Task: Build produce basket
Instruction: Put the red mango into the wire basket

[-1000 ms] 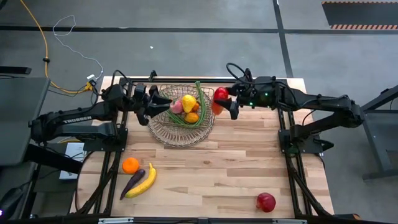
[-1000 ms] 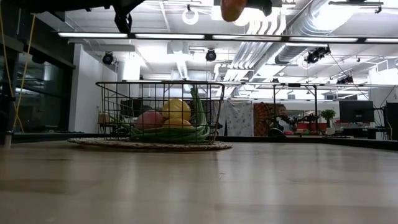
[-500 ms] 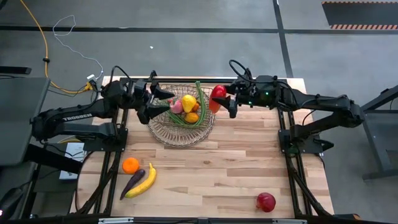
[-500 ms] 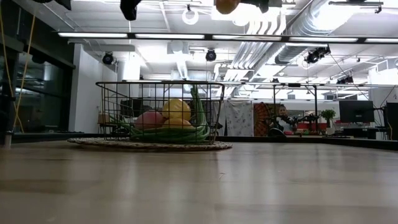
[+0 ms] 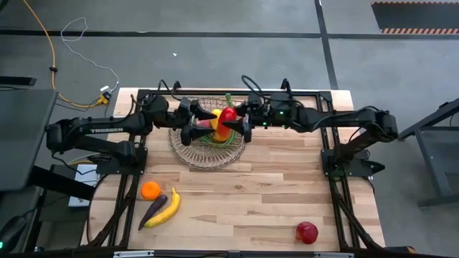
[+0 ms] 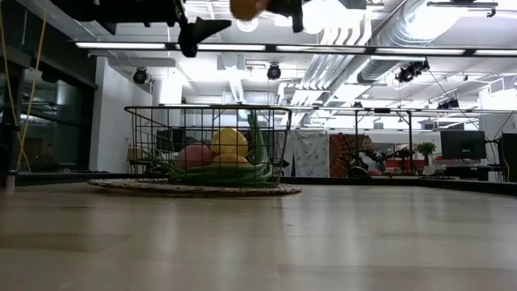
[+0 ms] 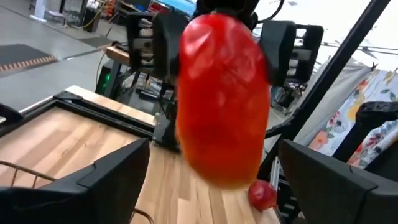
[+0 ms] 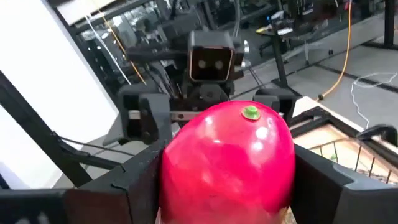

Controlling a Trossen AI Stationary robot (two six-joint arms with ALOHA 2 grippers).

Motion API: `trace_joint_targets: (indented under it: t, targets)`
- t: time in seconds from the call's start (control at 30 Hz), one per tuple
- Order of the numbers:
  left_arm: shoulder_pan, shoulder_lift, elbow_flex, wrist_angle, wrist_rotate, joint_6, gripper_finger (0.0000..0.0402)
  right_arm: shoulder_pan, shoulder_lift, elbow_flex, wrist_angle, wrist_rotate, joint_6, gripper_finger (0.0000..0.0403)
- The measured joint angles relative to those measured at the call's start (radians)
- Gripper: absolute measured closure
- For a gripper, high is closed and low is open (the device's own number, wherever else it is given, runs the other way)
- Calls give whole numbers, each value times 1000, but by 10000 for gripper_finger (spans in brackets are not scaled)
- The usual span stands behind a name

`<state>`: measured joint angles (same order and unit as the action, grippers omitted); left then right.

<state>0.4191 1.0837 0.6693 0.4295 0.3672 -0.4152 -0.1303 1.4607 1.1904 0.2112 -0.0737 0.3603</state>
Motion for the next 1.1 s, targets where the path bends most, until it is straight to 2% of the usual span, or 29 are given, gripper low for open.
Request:
trace_joint_targets:
  t: [0.2,0.4,0.6,0.73,1.0,1.1]
  targets:
    - [-17,62,0,101,0,0,55,-1,51,0,26,-4,9,144]
    - [-18,107,0,106,4,-2,55,-1,58,0,99,-10,16,143]
    - [-22,118,0,132,5,0,61,-1,58,0,93,-24,17,143]
    - [-22,118,0,151,5,0,85,-2,58,0,94,-24,17,143]
    - [-31,117,0,151,13,-1,165,0,65,0,101,-25,24,143]
    - [-36,117,0,150,11,0,171,0,66,0,102,-25,24,143]
